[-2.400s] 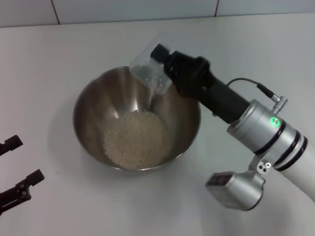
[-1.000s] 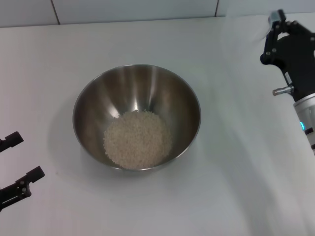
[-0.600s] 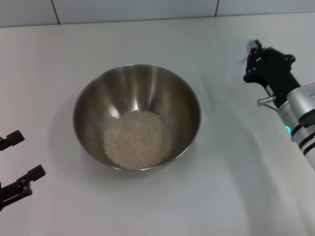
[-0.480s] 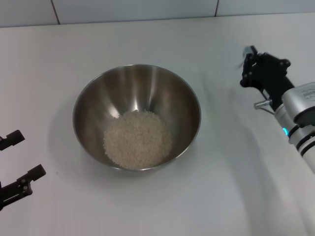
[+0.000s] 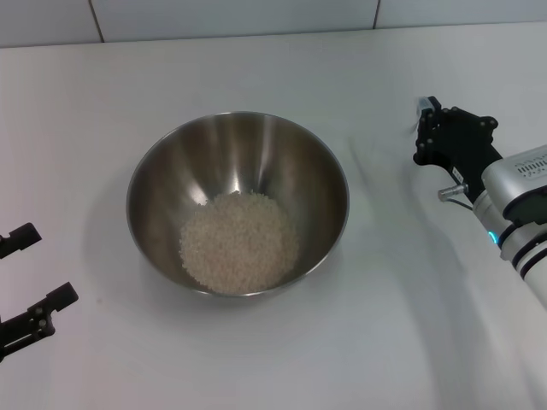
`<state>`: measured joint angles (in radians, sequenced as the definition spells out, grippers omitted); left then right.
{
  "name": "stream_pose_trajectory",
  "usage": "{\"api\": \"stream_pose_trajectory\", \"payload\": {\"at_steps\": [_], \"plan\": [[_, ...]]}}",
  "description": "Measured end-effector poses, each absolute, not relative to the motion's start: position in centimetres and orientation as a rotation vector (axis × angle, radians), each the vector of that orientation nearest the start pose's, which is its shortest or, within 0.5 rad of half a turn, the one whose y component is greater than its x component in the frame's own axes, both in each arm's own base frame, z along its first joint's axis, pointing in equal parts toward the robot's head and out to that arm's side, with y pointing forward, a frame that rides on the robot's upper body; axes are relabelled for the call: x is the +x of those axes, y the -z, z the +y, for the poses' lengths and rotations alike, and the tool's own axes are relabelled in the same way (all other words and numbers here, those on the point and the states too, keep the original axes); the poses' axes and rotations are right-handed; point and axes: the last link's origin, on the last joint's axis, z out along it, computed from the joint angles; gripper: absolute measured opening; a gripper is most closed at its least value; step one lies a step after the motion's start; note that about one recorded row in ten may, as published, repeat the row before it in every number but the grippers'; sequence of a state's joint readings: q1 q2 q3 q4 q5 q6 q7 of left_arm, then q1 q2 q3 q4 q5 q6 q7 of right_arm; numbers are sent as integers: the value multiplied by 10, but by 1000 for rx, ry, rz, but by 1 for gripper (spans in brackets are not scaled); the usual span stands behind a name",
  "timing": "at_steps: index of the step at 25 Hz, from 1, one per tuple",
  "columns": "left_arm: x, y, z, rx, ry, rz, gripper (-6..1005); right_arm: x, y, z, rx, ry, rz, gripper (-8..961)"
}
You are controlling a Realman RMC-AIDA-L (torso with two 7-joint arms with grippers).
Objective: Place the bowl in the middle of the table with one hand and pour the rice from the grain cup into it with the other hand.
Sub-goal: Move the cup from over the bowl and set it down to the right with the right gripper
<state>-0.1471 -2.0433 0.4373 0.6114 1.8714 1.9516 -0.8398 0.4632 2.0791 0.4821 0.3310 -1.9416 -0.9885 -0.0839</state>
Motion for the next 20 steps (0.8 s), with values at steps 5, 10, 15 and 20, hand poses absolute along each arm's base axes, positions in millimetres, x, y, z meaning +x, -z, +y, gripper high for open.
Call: {"api": "stream_pose_trajectory", "payload": {"at_steps": [5, 10, 15, 20], "plan": [[-337, -54, 191, -2420, 939, -272, 791, 301, 72, 331, -1782, -559, 570, 20], [-336, -54, 191, -2421, 938, -269, 791, 302, 76, 331, -1800, -538, 590, 20], [-336, -54, 191, -2422, 940, -275, 791, 305, 76, 328, -1801, -533, 594, 80], [-336, -54, 191, -2422, 944, -279, 791, 308, 76, 326, -1799, -525, 599, 139]]}}
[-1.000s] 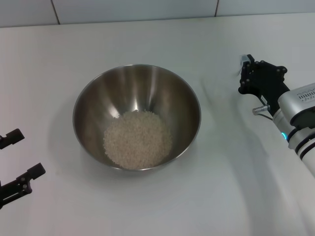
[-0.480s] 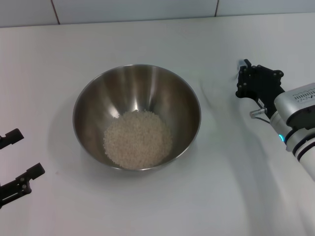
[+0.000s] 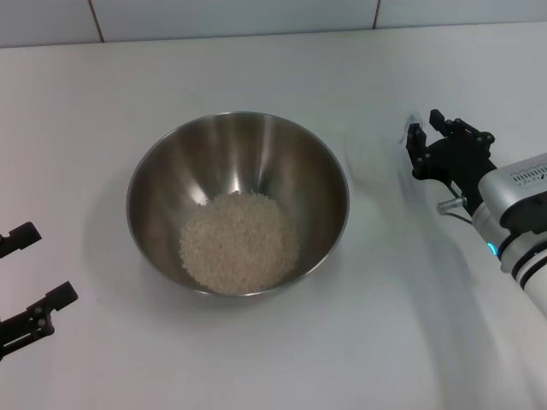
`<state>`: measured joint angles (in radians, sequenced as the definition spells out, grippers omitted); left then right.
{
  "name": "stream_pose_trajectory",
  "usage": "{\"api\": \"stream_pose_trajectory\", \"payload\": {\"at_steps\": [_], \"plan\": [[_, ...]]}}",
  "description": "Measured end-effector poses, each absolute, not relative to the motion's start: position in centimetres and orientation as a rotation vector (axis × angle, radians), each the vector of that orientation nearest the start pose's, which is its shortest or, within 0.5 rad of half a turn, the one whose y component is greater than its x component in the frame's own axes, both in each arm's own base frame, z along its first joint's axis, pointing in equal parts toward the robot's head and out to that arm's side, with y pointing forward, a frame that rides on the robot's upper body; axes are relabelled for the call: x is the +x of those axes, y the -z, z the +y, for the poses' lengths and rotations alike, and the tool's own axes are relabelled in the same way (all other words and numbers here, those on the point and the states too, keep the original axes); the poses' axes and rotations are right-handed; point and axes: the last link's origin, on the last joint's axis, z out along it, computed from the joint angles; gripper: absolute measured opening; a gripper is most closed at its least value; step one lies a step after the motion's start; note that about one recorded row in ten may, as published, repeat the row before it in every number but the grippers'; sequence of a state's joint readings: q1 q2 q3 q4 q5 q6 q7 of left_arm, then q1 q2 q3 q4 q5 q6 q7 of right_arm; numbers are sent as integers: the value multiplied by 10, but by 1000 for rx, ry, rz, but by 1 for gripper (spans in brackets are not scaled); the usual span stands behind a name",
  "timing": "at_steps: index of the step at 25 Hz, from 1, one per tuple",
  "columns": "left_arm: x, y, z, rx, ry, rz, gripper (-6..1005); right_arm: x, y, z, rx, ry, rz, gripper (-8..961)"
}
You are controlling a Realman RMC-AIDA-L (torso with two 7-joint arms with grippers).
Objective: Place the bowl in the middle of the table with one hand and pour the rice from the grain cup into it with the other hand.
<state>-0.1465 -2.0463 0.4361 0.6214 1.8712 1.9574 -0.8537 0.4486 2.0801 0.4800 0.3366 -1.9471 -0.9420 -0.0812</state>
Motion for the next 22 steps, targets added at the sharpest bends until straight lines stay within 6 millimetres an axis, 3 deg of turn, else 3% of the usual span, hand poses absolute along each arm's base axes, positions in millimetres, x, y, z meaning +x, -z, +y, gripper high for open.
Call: {"api": "stream_pose_trajectory", "payload": {"at_steps": [6, 17, 20, 22], "plan": [[-336, -55, 192, -2420, 945, -278, 791, 313, 76, 318, -1797, -521, 602, 290], [-336, -55, 192, -2417, 945, -275, 791, 319, 70, 294, -1754, -585, 591, 322], [-336, -55, 192, -2417, 945, -275, 791, 321, 68, 284, -1744, -610, 575, 505], [-336, -56, 192, -2417, 944, -274, 791, 322, 62, 272, -1713, -643, 548, 514]]}}
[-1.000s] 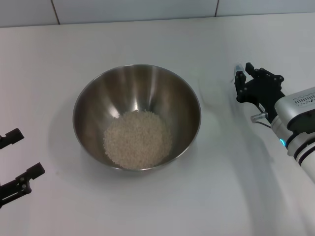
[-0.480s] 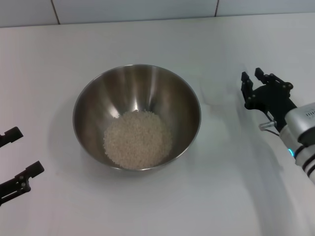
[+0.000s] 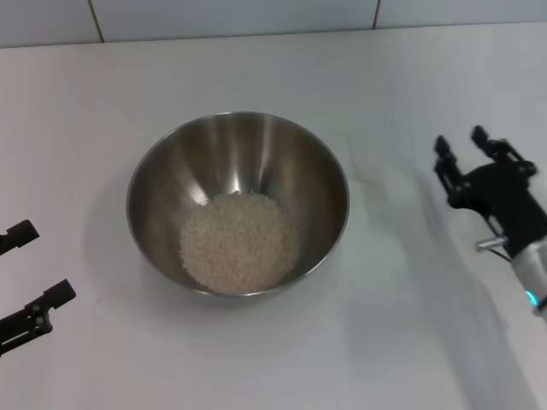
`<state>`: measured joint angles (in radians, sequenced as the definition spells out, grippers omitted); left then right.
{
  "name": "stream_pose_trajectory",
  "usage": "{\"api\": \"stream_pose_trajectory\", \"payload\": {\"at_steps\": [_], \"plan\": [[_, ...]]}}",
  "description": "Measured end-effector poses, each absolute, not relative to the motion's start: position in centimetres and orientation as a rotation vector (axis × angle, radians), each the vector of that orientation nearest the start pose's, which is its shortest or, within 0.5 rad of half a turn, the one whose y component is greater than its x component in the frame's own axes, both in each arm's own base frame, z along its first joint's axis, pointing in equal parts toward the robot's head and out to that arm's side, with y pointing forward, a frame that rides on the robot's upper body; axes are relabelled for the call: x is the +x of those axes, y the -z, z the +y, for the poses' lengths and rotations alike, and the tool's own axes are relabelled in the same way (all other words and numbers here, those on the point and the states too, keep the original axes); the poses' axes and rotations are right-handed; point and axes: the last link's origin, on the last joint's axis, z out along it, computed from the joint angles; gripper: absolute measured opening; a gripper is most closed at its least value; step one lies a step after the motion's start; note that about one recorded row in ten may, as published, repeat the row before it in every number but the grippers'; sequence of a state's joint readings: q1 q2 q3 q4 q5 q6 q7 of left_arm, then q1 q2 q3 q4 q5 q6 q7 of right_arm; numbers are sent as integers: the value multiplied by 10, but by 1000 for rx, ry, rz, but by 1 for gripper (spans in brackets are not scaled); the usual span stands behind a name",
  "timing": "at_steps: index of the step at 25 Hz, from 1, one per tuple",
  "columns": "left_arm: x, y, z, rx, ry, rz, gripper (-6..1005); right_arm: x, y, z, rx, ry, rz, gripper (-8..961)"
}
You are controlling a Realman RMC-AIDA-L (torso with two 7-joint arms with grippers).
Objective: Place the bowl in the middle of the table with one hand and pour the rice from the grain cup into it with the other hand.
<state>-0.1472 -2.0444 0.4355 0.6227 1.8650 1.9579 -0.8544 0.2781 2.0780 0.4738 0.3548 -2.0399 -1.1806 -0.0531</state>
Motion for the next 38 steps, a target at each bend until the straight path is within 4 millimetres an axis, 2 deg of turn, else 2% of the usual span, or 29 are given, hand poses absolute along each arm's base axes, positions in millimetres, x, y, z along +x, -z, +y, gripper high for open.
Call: {"api": "stream_pose_trajectory", "payload": {"at_steps": [4, 6, 8, 9, 10, 13, 22, 25, 28, 38], "plan": [[-336, -55, 192, -2423, 941, -269, 791, 333, 30, 252, -1612, -779, 508, 532], [-335, -55, 192, -2426, 942, -268, 791, 339, 11, 248, -1626, -883, 525, 541], [-335, -55, 193, -2426, 942, -267, 791, 344, -6, 245, -1688, -999, 556, 549], [-335, -55, 193, -2429, 941, -267, 791, 346, -21, 244, -1783, -1077, 564, 554], [-335, -54, 193, -2430, 942, -266, 791, 346, -21, 244, -1783, -1077, 564, 558], [-335, -54, 193, -2432, 941, -264, 791, 344, -35, 243, -1944, -1085, 520, 572], [-335, -51, 194, -2455, 924, -253, 791, 332, -37, 229, -2346, -998, 333, 612], [-336, -47, 194, -2486, 901, -256, 791, 334, -40, 227, -2404, -963, 325, 625], [-336, -45, 195, -2501, 889, -259, 791, 334, -39, 227, -2459, -932, 326, 690], [-337, -48, 201, -2512, 865, -243, 791, 326, -25, 244, -2554, -867, 302, 691]]}}
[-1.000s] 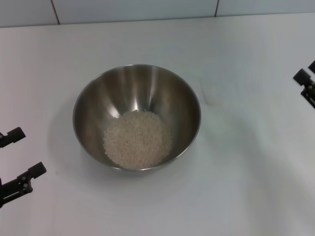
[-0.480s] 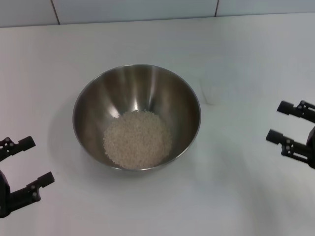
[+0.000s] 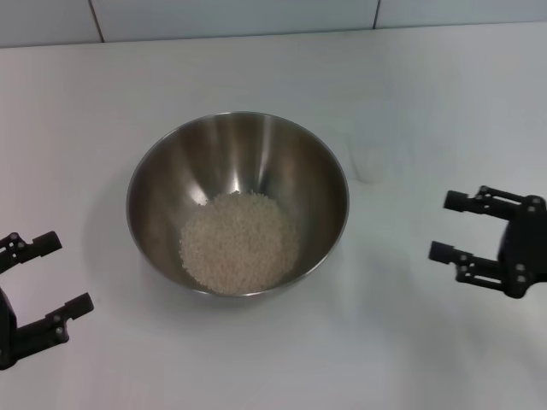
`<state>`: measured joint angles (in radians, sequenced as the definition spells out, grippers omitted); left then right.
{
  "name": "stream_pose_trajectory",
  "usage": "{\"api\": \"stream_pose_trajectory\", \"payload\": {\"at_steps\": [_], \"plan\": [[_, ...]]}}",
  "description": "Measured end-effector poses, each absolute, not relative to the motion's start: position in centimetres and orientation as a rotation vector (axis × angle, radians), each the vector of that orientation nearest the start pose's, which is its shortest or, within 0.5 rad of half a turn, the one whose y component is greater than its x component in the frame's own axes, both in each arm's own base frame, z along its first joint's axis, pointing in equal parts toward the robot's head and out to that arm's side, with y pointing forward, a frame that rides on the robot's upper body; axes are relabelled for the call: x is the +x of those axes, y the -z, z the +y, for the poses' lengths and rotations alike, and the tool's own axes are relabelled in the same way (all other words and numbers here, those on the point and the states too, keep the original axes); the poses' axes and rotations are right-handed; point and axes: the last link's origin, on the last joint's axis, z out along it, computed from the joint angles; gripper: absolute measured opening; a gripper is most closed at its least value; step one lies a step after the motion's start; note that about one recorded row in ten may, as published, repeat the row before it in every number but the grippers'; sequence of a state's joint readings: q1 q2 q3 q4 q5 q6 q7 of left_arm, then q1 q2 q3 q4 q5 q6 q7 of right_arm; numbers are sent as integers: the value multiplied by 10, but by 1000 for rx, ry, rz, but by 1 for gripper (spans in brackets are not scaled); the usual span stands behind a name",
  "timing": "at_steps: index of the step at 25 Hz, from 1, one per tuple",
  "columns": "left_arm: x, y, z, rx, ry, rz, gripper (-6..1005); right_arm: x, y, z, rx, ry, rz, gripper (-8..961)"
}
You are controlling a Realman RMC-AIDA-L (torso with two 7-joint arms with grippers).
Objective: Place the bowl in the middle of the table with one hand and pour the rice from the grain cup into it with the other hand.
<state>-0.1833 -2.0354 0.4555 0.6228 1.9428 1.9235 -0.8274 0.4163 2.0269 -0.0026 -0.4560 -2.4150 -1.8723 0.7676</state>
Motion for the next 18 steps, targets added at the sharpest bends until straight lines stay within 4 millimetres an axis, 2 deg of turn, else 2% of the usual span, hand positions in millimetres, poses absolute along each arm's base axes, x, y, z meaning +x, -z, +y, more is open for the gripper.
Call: {"api": "stream_pose_trajectory", "payload": {"at_steps": [13, 18], "plan": [[-328, -48, 223, -2587, 829, -186, 791, 309, -1, 264, -2670, -816, 271, 691], [-326, -46, 230, -2606, 815, -177, 791, 308, 2, 268, -2671, -793, 270, 692]]}}
